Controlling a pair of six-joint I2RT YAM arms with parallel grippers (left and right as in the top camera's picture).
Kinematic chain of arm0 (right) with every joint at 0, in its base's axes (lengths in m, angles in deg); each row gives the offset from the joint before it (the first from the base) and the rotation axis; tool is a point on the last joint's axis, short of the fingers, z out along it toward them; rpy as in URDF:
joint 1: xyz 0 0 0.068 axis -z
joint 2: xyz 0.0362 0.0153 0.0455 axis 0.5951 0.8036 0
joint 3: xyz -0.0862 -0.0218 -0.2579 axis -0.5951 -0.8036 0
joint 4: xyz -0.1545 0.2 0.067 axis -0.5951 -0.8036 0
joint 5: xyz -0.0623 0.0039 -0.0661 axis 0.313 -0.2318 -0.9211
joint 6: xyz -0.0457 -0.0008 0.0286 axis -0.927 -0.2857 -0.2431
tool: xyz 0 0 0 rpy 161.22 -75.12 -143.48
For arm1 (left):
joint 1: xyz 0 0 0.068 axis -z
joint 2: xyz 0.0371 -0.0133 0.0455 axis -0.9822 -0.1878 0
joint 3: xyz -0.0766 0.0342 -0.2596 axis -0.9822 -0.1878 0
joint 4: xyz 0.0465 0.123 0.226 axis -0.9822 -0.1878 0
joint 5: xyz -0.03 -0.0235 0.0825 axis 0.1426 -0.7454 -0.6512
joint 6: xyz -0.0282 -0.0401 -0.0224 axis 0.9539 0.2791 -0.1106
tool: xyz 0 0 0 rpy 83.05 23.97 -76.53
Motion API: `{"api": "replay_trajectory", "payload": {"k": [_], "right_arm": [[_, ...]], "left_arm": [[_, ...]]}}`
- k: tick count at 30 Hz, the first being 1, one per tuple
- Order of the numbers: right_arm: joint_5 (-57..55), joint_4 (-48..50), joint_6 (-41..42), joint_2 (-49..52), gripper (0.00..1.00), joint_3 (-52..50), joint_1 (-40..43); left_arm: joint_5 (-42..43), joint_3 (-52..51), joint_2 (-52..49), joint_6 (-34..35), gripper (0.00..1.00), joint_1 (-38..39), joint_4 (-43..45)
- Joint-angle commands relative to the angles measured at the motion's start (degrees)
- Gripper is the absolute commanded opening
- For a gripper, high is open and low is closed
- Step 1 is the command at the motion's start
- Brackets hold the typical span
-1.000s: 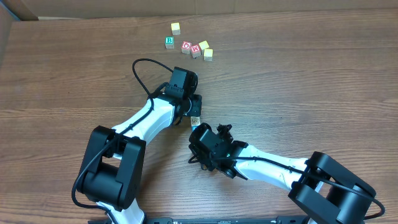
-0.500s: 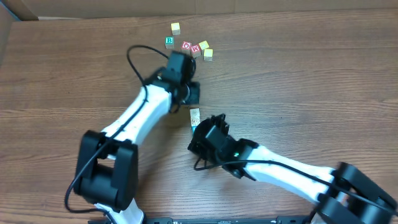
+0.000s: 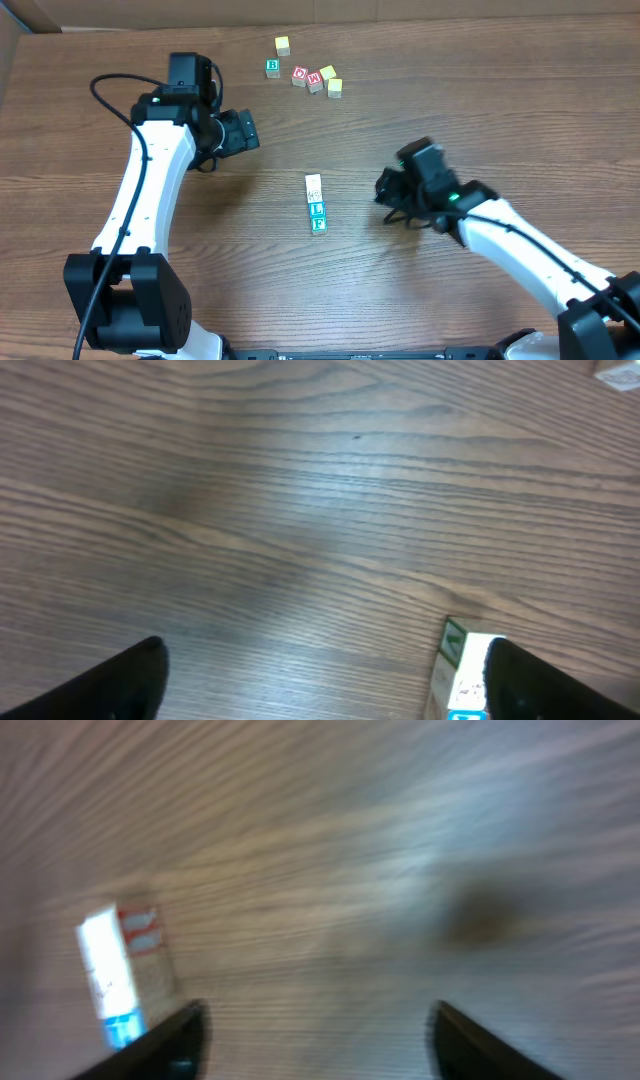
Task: Flip 4 blocks
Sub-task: 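Lift both grippers away from the row and raise them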
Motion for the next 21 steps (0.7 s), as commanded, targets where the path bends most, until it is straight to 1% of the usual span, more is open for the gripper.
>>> {"api": "replay_trajectory", "payload": {"k": [1, 4, 5, 7, 9, 21], "right_arm": [[-0.2, 0.0, -15.6, -0.9, 0.89, 0.3, 3.9], [-0.2, -0.7, -24.7, -0.9, 0.95, 0.3, 6.2], [-0.3, -1.0, -27.7, -0.9, 1.0, 0.3, 6.8], [-0.8, -1.3, -30.4, -0.9, 1.0, 0.3, 7.4], [-2.1, -1.5, -30.5, -0.9, 1.0, 0.3, 7.8], [-1.1, -0.9, -29.4, -0.9, 1.0, 0.3, 7.8]], "left_arm": [[0.2, 0.4, -0.1, -0.2, 1.0, -0.5, -0.1], [0.2, 0.2, -0.1, -0.3, 1.0, -0.2, -0.1], [0.2, 0.1, -0.1, -0.6, 1.0, 0.0, -0.1], [0.2, 0.0, -0.1, -1.2, 1.0, 0.2, -0.1], [0.2, 0.0, -0.1, -1.3, 1.0, 0.2, -0.1], [0.1, 0.0, -0.1, -1.3, 1.0, 0.2, 0.1]]}}
